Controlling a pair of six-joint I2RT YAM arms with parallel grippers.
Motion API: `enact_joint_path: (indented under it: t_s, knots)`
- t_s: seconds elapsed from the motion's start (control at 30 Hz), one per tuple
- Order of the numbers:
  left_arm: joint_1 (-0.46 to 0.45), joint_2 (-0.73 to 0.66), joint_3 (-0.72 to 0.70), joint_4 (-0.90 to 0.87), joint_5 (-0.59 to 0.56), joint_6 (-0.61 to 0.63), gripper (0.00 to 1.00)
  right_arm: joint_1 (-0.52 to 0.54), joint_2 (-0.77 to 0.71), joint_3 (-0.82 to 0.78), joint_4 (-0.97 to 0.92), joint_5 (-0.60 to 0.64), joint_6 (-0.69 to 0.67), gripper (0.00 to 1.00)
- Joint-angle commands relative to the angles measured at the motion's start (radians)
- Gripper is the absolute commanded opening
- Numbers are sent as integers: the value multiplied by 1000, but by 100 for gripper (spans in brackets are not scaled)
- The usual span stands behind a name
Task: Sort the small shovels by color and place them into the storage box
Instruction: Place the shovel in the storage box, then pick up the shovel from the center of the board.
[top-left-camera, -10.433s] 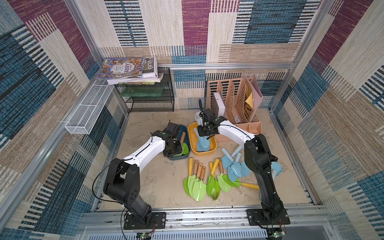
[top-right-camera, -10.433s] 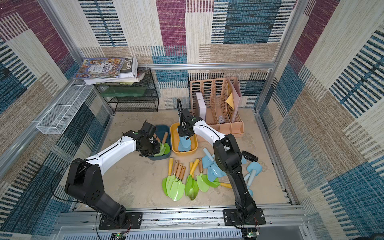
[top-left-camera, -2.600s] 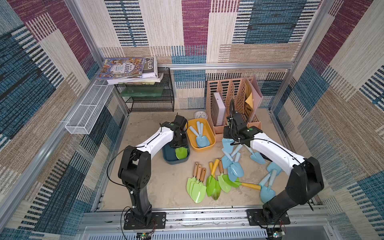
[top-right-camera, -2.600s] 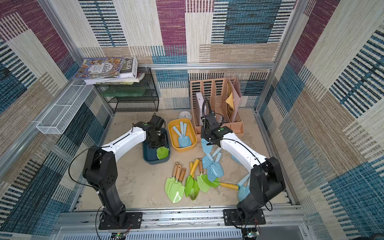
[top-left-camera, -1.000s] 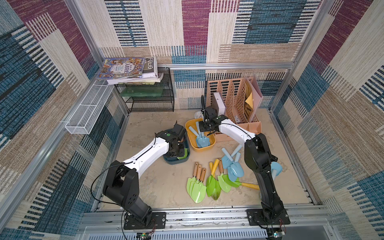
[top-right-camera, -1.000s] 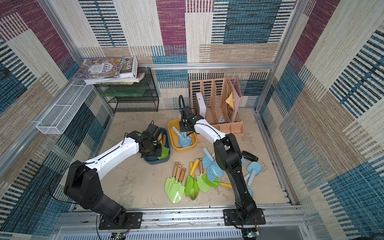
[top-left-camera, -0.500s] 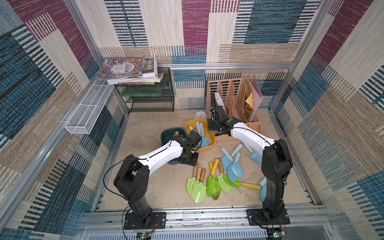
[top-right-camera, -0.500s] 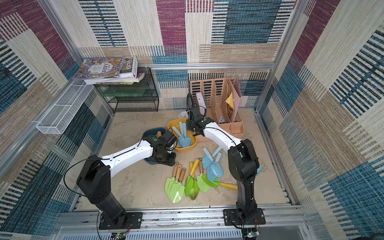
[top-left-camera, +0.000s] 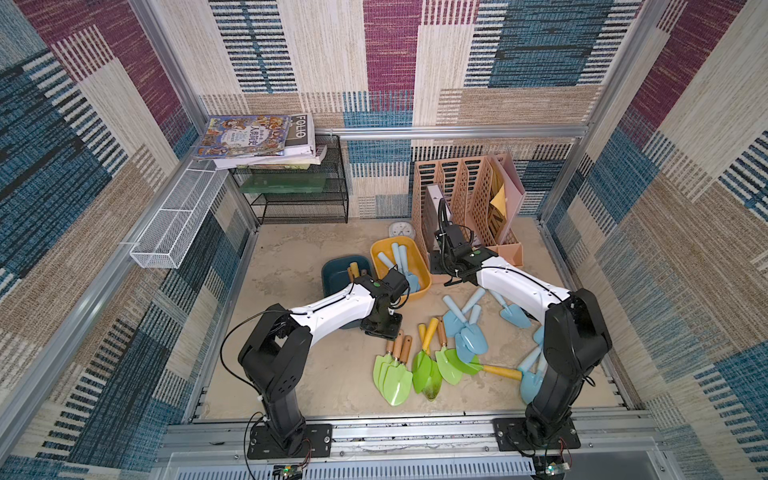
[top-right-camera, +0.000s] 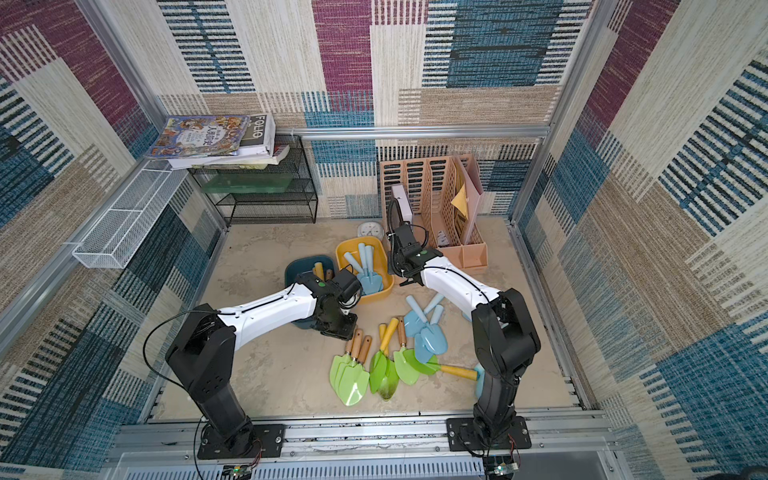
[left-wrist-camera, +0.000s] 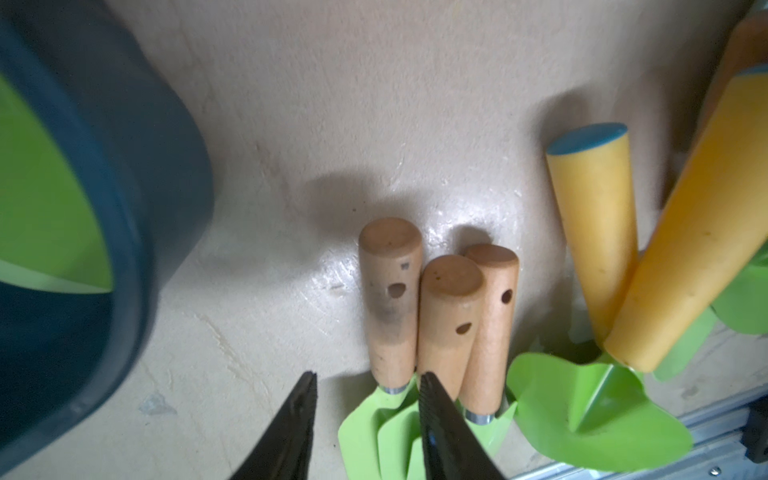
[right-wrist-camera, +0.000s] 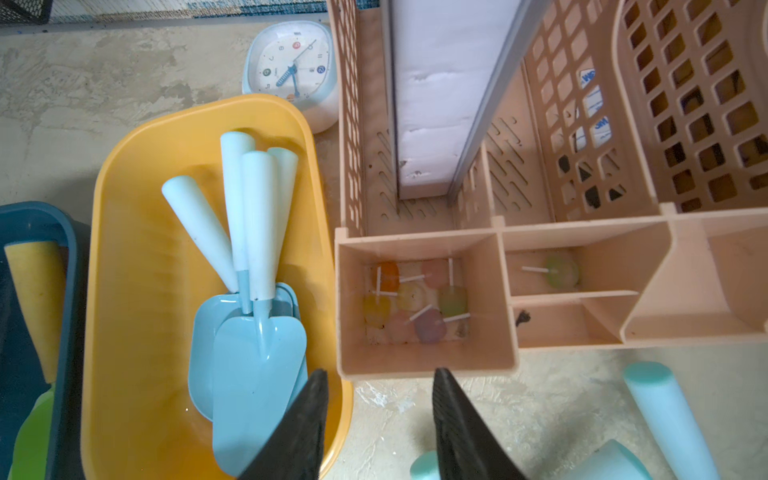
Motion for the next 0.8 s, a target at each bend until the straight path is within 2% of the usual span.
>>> enact_joint_path:
  t_s: [0.0,0.57,0.77]
  knots:
    - [0,22,2,4,16,-6,43,-1,-14,-9,22,14,9,44]
    - [-2,129,-25,54,47,-28,39,-20,-52,-51,17,10,-1,43]
    - [-6,152,-11,54,52,-24,20,-27,-58,-63,16,13,0,43]
